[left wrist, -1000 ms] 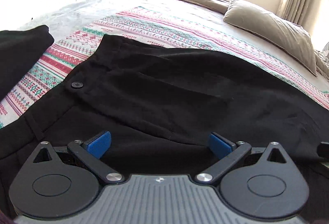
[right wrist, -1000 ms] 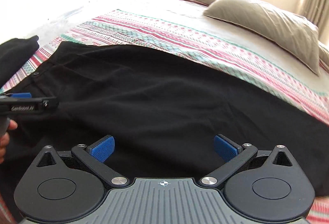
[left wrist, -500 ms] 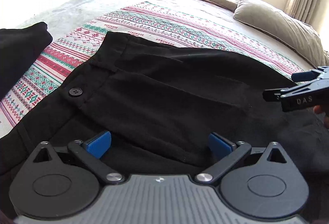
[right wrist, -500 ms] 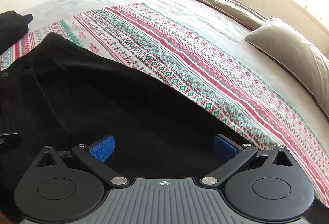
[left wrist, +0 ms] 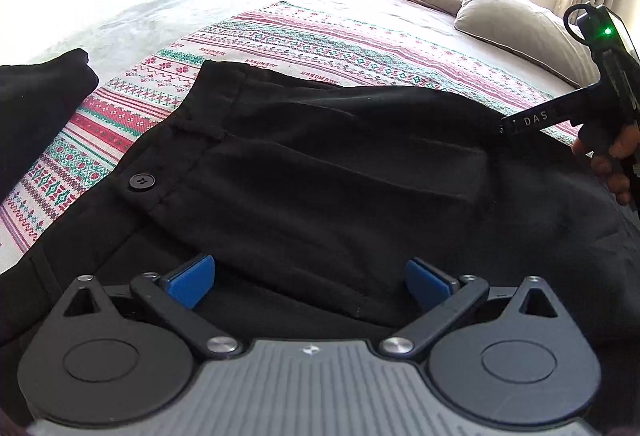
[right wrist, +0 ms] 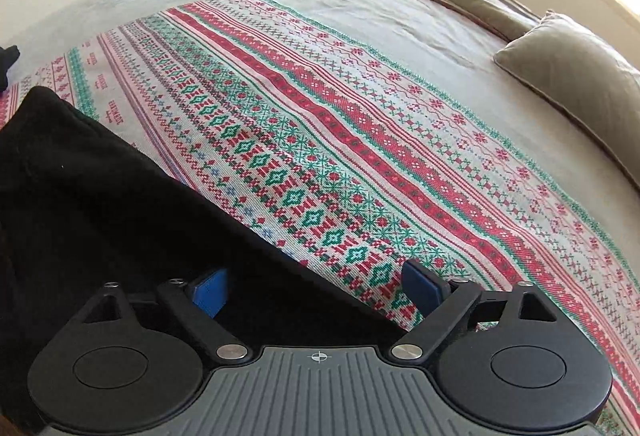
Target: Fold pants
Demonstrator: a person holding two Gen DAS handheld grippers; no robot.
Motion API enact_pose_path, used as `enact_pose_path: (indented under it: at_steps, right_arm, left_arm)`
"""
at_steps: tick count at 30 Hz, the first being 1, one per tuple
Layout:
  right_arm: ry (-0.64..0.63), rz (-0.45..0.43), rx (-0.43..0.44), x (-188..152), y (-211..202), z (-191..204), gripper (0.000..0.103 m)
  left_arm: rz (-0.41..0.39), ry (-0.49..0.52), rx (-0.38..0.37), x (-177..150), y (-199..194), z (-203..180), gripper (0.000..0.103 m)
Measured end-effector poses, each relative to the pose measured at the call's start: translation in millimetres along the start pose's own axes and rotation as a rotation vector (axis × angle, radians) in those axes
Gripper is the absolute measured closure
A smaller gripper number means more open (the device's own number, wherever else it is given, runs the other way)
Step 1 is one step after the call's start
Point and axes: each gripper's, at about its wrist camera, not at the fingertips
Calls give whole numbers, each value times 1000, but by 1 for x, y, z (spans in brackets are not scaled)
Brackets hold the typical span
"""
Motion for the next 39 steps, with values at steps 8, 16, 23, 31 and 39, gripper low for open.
enact_pose_path:
  at_steps: [8,16,23,31,39]
  right_arm:
    - [28,26,122,4,-2,2,84]
    - [-35,-99,-20,-5,-52,34,101]
    - [-133,-201,-64,-47,-139,87,101]
    - [-159,-168,-5,-119,-151,139,101]
    - [-37,-161,34,-143,-135,140,92]
  left_arm:
    - [0,2,6,1,2,0,0]
    - [-40,-73,-94,7,-6,10,0]
    - [-117,-220,-464,6,-26,20,0]
    - [-132,-312,-675,-3,-22,5,7]
    - [-61,-336,-518,-6,1,-15,73]
Point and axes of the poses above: each gripper's, at about its wrist camera, not at the fingertips, and y roughly the way its jaws point, z to its left, x to its top, and after that the axes turned 2 degrees about y, right-handed
